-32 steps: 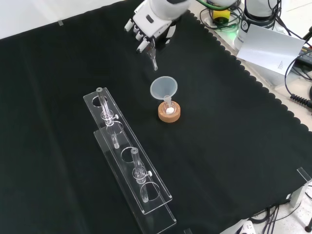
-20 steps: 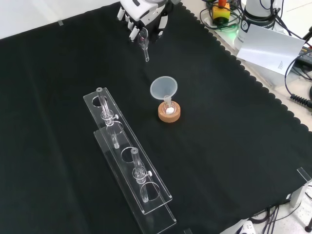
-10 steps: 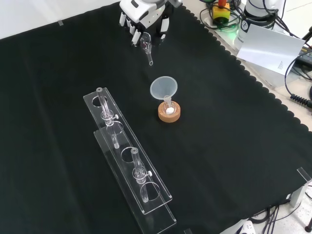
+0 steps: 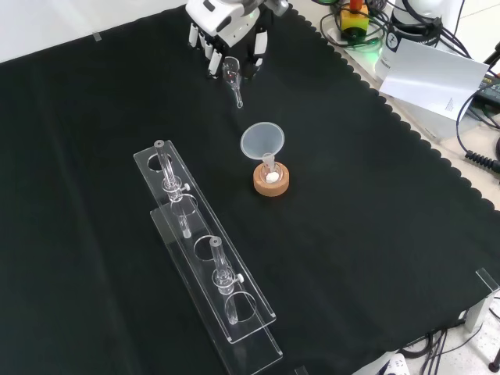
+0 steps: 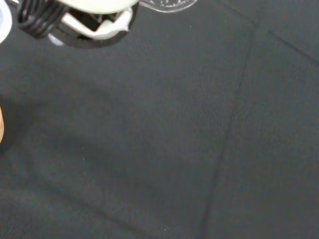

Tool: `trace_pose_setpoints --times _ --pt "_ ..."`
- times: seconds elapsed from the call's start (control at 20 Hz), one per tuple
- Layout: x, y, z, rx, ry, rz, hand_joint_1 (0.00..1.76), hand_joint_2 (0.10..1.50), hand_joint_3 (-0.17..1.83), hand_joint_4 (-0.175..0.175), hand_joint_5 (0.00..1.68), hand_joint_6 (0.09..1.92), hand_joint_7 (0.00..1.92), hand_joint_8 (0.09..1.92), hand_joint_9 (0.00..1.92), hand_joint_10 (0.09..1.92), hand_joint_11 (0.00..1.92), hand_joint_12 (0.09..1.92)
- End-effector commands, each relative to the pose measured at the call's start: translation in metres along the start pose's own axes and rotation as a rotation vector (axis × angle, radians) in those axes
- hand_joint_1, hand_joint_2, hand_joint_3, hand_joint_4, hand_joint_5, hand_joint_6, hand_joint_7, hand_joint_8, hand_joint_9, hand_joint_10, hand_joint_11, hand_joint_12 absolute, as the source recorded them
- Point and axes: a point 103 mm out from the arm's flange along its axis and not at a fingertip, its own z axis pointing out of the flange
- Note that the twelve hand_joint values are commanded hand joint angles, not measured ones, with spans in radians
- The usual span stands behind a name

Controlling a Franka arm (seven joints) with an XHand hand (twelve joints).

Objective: Put the weighing funnel back on the table.

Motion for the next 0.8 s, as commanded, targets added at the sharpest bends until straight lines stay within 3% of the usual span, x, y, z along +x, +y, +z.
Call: trace_pose_setpoints --times 0.05,0.8 --pt "-0.036 0.024 0.043 -0.037 0.115 0.053 1.12 0.69 0.6 0.175 1.27 0.65 1.38 0.25 1.49 0.09 1.1 0.85" --pt "-0.04 0.024 0.052 -0.039 0.137 0.06 1.12 0.69 0.61 0.175 1.27 0.66 1.38 0.25 1.49 0.09 1.11 0.84"
